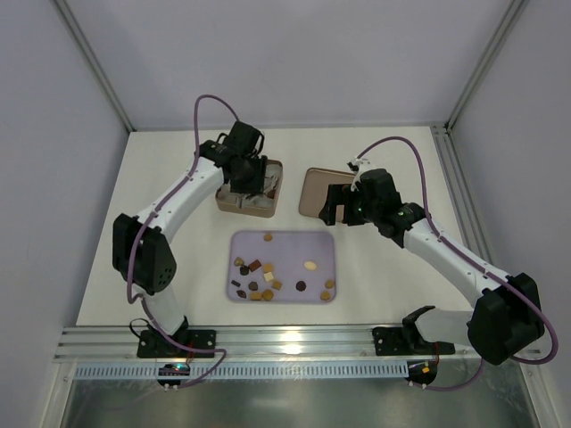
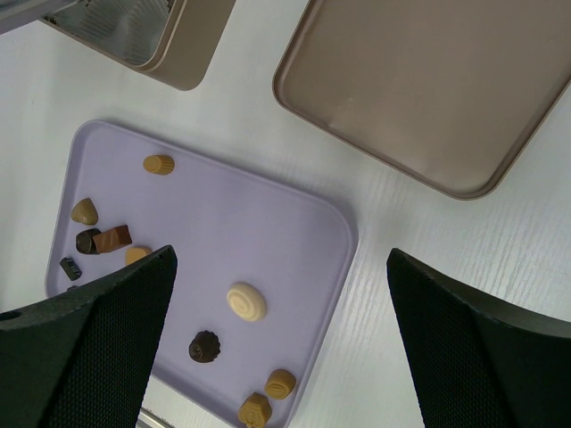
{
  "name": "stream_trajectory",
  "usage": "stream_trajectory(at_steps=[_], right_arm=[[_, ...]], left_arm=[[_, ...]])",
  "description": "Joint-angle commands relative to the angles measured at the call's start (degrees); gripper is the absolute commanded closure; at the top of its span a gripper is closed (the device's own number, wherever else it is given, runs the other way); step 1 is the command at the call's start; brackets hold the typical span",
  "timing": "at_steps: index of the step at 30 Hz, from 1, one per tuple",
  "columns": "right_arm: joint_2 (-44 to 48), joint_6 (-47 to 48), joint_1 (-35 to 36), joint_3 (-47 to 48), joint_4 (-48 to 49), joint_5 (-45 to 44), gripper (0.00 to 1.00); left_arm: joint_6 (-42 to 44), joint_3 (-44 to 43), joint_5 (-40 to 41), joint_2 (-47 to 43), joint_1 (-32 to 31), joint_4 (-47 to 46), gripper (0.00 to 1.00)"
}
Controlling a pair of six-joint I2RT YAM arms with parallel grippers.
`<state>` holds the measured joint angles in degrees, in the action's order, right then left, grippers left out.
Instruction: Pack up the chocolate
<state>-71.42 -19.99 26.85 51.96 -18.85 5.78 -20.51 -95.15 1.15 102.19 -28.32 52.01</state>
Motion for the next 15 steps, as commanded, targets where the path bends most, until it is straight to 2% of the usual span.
stream_trajectory(at_steps=[1,15], right_arm=[[0.05,0.83,0.13,1.91,2.06,0.55,0.00],[0.14,0.56,0.04,1.65,2.33,0.64,0.00]], left_arm=[[0.65,-1.35,-0.97,-5.33,0.45,-0.42,0.57],[-0.49,8.49,-3.78,-18.16,-0.51,2.48,0.57]])
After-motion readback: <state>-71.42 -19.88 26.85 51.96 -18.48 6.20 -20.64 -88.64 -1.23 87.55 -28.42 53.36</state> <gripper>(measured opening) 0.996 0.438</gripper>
